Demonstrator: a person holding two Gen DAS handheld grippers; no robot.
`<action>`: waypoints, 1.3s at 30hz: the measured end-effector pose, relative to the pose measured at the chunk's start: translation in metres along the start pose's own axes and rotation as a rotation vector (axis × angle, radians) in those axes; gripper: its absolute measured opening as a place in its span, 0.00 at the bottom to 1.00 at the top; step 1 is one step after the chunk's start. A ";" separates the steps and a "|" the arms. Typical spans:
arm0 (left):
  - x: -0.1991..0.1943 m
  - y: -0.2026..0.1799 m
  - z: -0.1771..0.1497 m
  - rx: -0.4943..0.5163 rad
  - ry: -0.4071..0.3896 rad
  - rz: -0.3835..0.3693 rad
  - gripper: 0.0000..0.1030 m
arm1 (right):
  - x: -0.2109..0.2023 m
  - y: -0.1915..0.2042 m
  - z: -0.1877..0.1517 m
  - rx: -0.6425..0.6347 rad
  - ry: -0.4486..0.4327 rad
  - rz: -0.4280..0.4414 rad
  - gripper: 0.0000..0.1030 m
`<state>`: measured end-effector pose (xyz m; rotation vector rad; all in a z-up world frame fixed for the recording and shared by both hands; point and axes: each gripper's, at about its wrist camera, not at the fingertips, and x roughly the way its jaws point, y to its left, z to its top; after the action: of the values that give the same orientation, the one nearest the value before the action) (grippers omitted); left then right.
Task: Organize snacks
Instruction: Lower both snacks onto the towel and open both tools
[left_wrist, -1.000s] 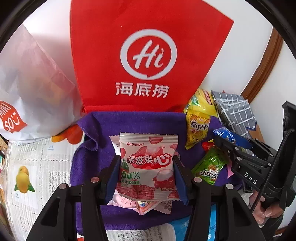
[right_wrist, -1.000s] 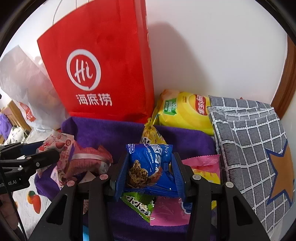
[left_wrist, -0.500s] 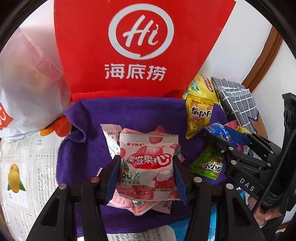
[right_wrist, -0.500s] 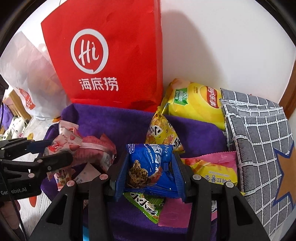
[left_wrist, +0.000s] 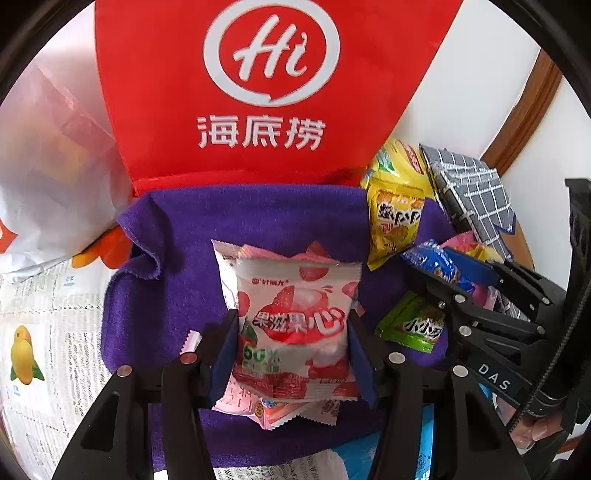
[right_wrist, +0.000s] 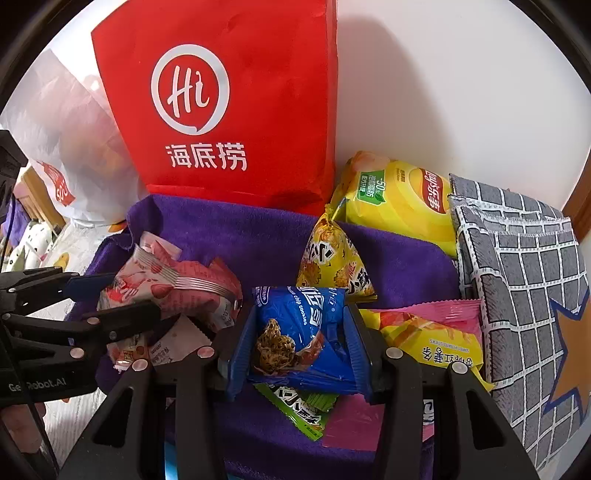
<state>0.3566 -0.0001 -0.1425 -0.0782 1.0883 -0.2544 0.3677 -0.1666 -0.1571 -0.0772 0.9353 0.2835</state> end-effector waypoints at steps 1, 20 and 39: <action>0.001 0.000 0.000 -0.002 0.005 0.003 0.52 | 0.000 0.000 0.000 0.000 -0.001 0.001 0.46; 0.005 0.001 0.001 -0.002 0.024 0.020 0.52 | 0.002 0.003 -0.001 -0.008 0.003 0.001 0.46; -0.022 -0.002 0.004 -0.016 -0.021 0.053 0.72 | -0.031 0.005 0.007 0.021 -0.059 -0.032 0.65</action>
<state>0.3504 0.0026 -0.1209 -0.0658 1.0703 -0.1966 0.3544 -0.1666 -0.1278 -0.0641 0.8776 0.2453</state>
